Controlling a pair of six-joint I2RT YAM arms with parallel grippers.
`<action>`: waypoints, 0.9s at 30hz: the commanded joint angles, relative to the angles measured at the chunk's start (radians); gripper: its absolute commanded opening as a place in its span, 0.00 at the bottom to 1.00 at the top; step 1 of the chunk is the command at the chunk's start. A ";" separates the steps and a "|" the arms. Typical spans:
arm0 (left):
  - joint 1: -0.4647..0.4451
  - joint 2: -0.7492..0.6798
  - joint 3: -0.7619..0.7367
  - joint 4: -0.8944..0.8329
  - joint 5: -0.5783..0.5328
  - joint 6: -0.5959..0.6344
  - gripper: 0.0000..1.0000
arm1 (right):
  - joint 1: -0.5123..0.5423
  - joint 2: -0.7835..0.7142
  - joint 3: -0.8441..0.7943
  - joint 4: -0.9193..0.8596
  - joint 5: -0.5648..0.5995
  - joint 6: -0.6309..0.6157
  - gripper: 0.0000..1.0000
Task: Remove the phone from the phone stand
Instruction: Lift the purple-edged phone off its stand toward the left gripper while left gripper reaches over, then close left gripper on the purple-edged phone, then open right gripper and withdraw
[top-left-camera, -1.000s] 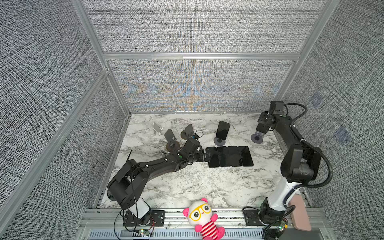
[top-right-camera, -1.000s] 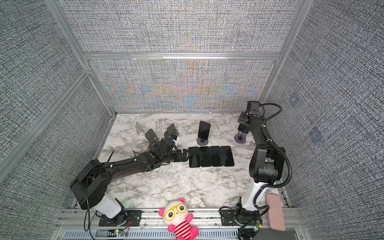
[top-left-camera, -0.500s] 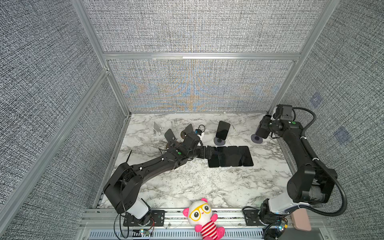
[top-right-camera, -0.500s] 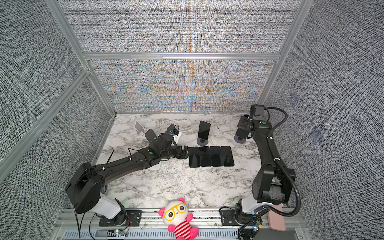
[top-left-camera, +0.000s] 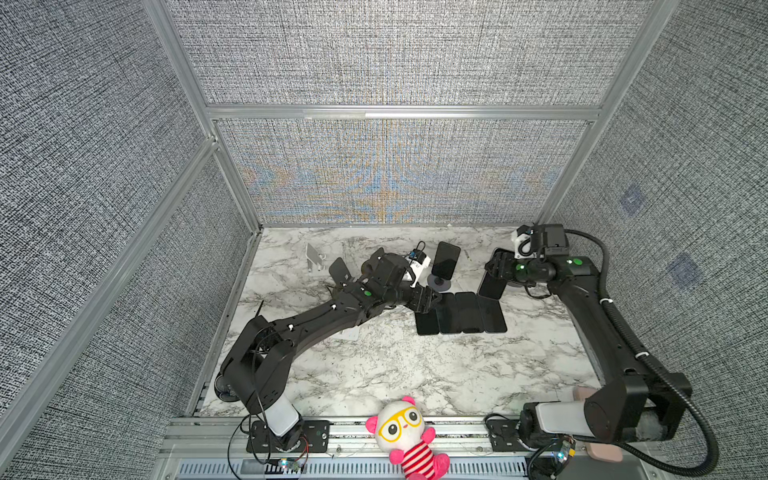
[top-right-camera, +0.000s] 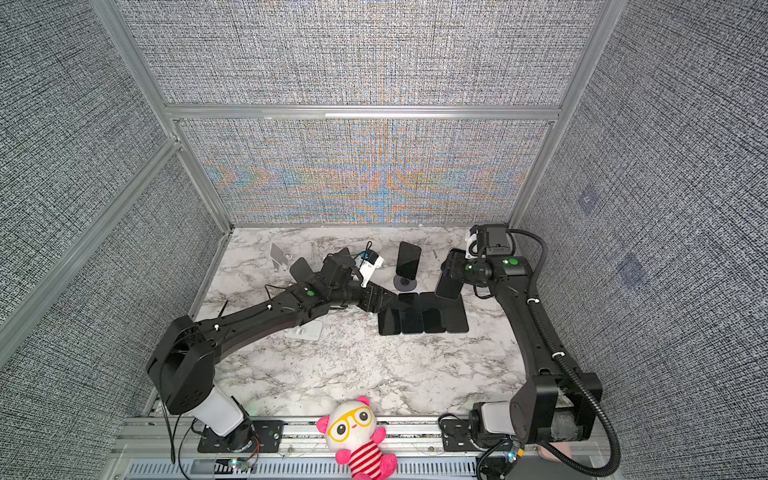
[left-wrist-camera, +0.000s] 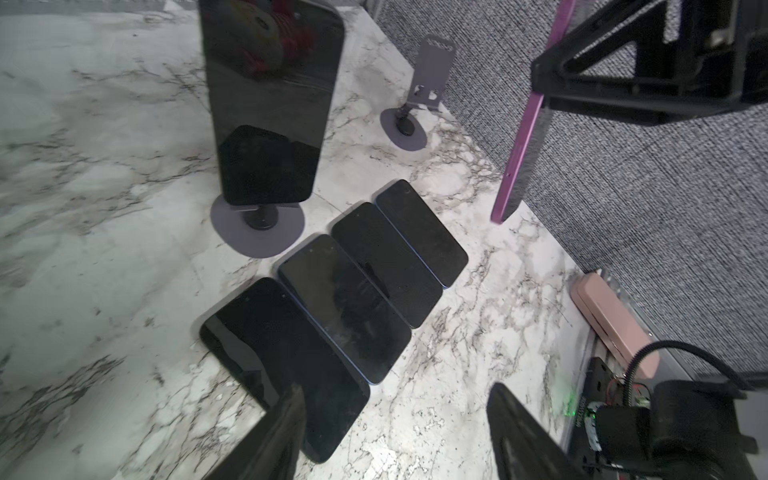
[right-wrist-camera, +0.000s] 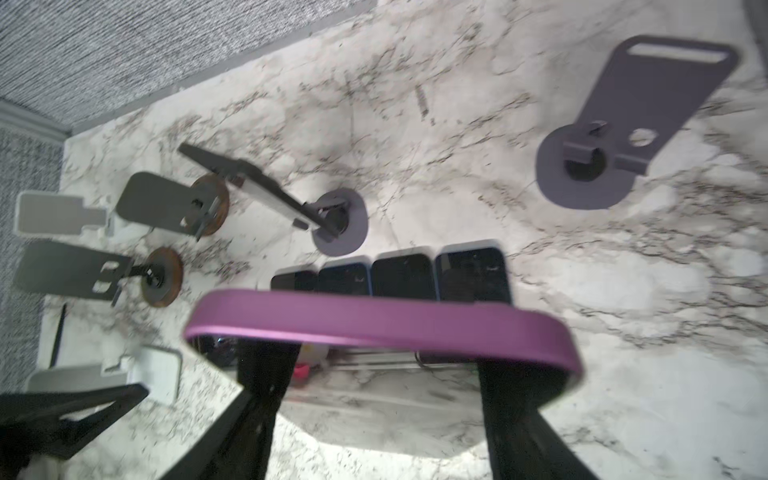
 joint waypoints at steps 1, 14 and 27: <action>-0.003 0.027 0.022 0.025 0.128 0.040 0.66 | 0.039 -0.010 -0.008 -0.042 -0.097 0.010 0.57; -0.064 0.119 0.065 0.149 0.202 -0.029 0.53 | 0.159 -0.009 -0.076 0.027 -0.164 0.075 0.57; -0.067 0.169 0.115 0.151 0.204 -0.037 0.15 | 0.173 0.007 -0.088 0.062 -0.200 0.079 0.57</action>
